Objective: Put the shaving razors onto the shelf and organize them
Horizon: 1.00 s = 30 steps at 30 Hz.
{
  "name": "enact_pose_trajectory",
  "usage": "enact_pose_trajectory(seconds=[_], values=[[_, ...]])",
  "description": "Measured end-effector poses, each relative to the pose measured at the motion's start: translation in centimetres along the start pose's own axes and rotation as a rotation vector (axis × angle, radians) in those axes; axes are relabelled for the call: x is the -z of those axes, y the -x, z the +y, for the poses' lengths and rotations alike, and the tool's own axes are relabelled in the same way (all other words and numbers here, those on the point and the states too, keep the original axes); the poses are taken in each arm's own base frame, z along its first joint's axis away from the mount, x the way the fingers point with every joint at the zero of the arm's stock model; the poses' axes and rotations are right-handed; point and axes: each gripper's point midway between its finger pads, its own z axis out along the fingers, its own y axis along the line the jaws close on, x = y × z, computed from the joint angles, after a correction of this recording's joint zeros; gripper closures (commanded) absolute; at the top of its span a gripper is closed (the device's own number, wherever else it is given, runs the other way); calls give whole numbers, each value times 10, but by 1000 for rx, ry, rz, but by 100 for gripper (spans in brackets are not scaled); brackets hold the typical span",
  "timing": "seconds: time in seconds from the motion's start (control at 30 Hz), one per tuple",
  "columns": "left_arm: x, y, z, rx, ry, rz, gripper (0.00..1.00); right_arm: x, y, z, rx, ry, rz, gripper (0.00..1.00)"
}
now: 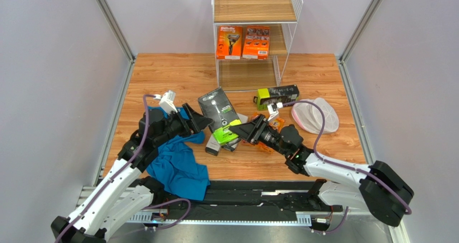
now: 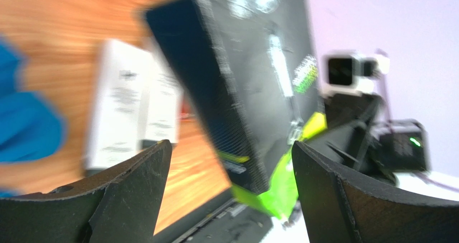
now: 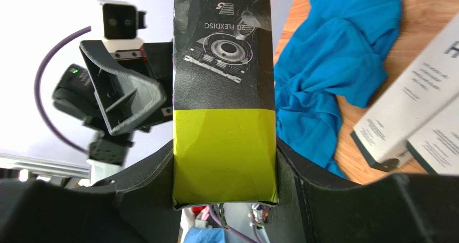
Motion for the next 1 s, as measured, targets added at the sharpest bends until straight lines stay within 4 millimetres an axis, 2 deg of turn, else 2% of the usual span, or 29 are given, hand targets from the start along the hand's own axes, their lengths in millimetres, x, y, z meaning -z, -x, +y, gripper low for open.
enact_pose_trajectory(seconds=[0.1,0.23,0.33,0.43,0.53,0.63,0.77,0.9,1.0], values=[[16,10,19,-4,146,-61,9,7,1,-4,24,-41,-3,100],[45,14,53,2,332,-144,9,16,1,-13,56,-104,-1,100],[63,17,65,-5,395,-201,9,21,1,-20,75,-165,9,100],[69,18,73,-13,440,-216,9,20,4,-19,99,-230,23,100],[65,12,83,-21,485,-179,9,14,14,0,138,-249,29,100],[60,8,89,-24,508,-147,9,8,32,31,179,-227,13,100],[56,1,95,-23,515,-121,9,-1,66,78,233,-168,-38,100],[55,-6,99,-22,516,-100,9,-9,97,104,266,-137,-80,100],[54,-9,101,-20,512,-92,9,-15,118,113,280,-138,-105,100]])
